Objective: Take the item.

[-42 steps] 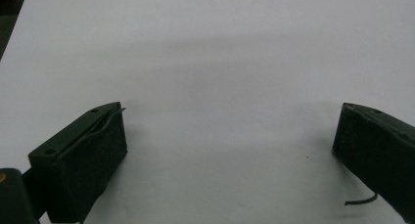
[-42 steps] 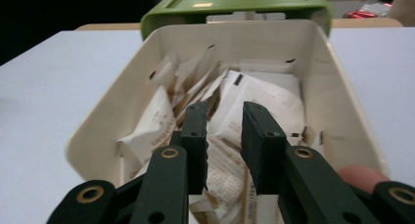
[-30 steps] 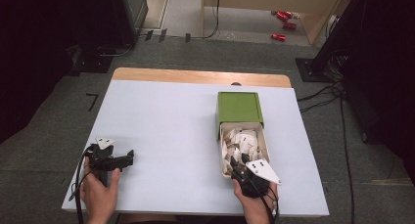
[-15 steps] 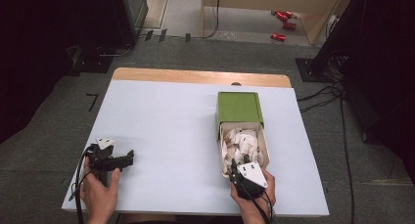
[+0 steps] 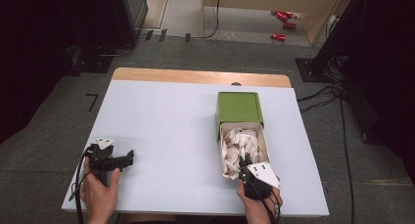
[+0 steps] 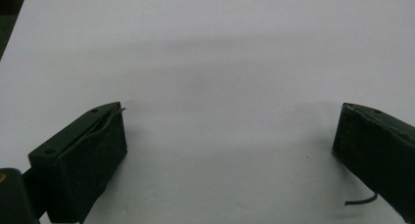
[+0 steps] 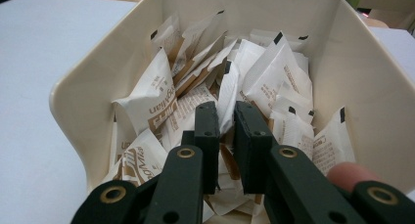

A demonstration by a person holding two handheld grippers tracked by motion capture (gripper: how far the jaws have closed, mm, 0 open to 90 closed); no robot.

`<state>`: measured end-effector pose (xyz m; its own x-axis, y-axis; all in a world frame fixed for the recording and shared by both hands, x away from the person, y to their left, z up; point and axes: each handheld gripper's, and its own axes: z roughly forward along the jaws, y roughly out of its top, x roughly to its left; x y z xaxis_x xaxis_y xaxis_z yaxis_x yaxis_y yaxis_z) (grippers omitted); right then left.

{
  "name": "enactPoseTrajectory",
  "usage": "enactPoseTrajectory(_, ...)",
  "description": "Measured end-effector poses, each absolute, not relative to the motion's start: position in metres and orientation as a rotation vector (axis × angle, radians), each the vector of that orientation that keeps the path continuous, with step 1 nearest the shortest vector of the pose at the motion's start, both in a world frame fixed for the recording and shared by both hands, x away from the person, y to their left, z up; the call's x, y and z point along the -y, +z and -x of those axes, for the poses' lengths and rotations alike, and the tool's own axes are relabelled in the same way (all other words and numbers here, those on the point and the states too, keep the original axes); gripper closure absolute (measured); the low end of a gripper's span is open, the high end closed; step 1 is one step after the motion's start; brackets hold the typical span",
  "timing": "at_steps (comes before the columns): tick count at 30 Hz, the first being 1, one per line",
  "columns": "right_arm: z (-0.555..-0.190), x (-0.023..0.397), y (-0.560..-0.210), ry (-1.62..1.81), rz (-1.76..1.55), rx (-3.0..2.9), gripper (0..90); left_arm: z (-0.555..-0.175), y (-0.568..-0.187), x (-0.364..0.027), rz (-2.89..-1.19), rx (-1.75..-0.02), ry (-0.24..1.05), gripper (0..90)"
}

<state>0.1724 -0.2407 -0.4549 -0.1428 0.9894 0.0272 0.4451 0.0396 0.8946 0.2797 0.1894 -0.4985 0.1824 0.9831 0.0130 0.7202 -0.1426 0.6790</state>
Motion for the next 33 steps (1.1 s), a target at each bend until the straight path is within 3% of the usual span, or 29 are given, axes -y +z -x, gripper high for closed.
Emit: enactPoseTrajectory(33,-0.161,0.250,-0.422,1.229,-1.431,-1.608,82.9,-0.280,-0.499,-0.189,-1.927,-1.594,0.639,0.0)
